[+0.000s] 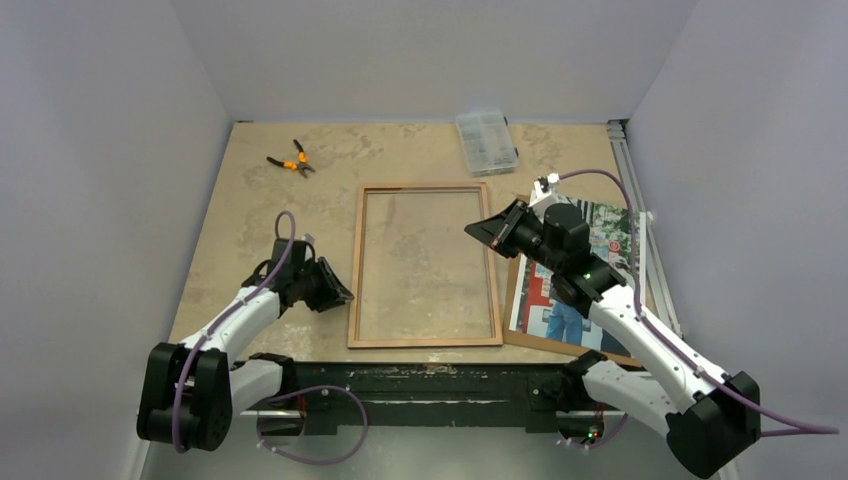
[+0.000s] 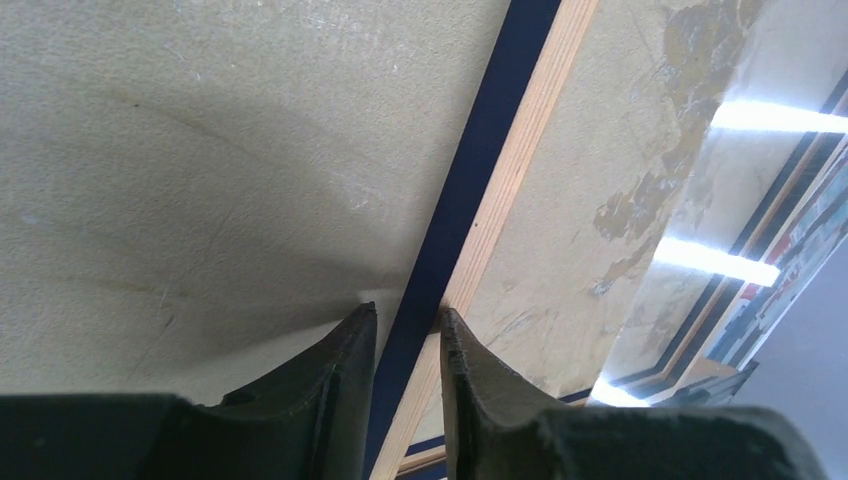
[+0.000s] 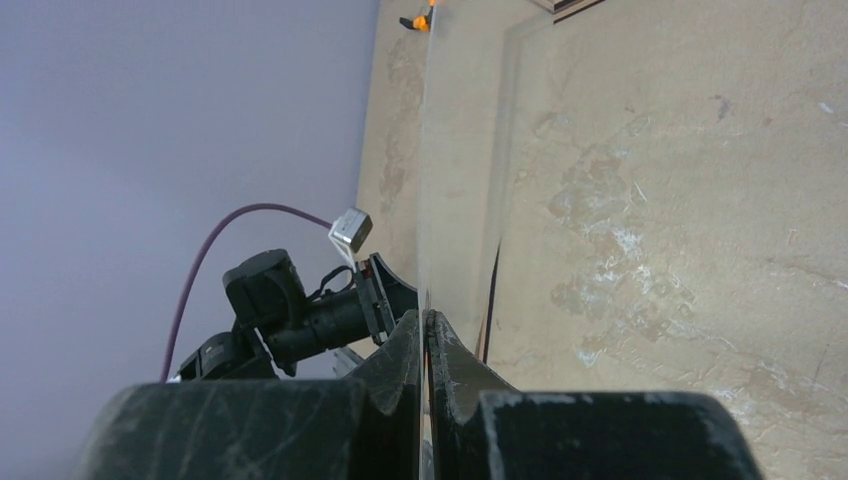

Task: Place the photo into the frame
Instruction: Place the photo frame item in the photo frame.

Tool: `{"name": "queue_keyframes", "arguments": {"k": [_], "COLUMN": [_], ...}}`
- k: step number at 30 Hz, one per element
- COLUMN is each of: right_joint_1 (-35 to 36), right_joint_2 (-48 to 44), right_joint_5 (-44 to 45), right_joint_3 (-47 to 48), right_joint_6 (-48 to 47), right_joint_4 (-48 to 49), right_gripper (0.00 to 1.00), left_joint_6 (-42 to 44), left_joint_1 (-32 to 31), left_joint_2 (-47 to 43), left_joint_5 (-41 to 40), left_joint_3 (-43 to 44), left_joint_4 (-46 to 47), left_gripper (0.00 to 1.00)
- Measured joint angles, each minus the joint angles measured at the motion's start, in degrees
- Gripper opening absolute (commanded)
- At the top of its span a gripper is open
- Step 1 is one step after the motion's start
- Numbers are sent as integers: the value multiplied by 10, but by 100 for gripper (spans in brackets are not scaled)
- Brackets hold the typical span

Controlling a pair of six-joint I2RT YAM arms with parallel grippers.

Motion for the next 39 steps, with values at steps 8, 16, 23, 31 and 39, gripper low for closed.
{"name": "queue_keyframes", "arguments": {"k": [8,16,23,31,39], "right_joint_1": [9,44,65,68,68], "right_joint_2": [35,53,76,82,82], "right_joint_5": [-10,-8,-2,24,41], "right_joint_3": [12,29,35,37,38], "right_joint_6": [-2,-13,-19,-26,-29], "right_joint_4": [18,39,43,43,43], "right_gripper": [0,0,0,0,0], "left_joint_6": [0,0,1,1,1], "left_joint_1": [0,0,0,0,0], "left_joint_2": [1,7,11,12,12], "left_joint_5": [6,14,17,20,21], "left_joint_3": [0,3,6,7,7], "left_joint_4": [5,8,8,9,10], "left_gripper": [19,15,13,10,9]}}
